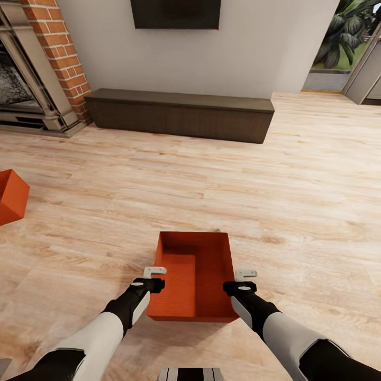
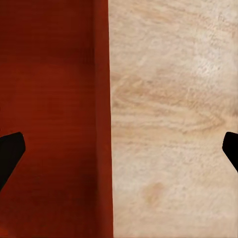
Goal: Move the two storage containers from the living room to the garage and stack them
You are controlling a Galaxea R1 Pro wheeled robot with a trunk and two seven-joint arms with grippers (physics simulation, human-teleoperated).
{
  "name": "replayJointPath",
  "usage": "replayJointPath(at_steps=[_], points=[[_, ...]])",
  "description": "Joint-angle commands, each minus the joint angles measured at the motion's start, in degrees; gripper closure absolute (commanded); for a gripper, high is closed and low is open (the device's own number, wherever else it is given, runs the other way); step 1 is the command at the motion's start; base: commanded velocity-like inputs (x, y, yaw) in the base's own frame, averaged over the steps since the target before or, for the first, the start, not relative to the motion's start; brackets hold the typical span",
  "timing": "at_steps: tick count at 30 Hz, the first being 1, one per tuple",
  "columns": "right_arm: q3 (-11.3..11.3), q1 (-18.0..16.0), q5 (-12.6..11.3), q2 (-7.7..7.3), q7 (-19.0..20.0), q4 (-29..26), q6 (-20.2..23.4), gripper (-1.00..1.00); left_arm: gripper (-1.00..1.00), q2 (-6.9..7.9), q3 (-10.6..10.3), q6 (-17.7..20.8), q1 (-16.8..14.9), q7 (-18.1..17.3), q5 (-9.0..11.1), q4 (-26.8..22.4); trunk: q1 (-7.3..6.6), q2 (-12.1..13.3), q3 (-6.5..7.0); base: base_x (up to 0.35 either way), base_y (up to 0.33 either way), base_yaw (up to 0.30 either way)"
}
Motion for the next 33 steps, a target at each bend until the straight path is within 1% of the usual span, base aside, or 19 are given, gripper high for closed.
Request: replayJointPath(at_steps=[1,4,8,16,23,33], points=[[0.5,0.0,-0.3,-0.02,-0.4,-0.1,0.4,-1.0,-1.0,-0.01,0.0,0.4,0.0,0.2,-0.2,-0.1,-0.01,0.0,-0.04,0.0,0.0,0.0],[0.5,0.0,-0.3,0.06,-0.4,-0.1,0.4,-1.0,-1.0,0.0,0.0,0.4,0.0,0.2,-0.2,-0.1,-0.01,0.0,-0.04,0.0,0.0,0.0],[0.5,0.0,-0.3,0.15,-0.4,-0.1,0.4,-1.0,-1.0,0.05,0.0,0.4,0.0,0.2,-0.2,-0.1,0.87,-1.6,-0.76,0.0,0.0,0.0],[0.5,0.0,-0.3,0.28,-0.4,-0.1,-0.1,-1.0,-1.0,0.07,0.0,0.4,0.0,0.1,-0.2,-0.1,0.87,-1.6,-0.76,0.0,0.0,0.0],[0.5,0.0,-0.3,0.28,-0.4,-0.1,-0.2,-1.0,-1.0,0.39,0.0,0.4,0.0,0.1,-0.1,0.0,2.41,-4.4,-2.01,0.0,0.0,0.0],[0.5,0.0,-0.3,0.2,-0.4,-0.1,-0.2,-1.0,-1.0,0.51,0.0,0.4,0.0,0.1,-0.1,0.0,2.41,-4.4,-2.01,0.0,0.0,0.0]])
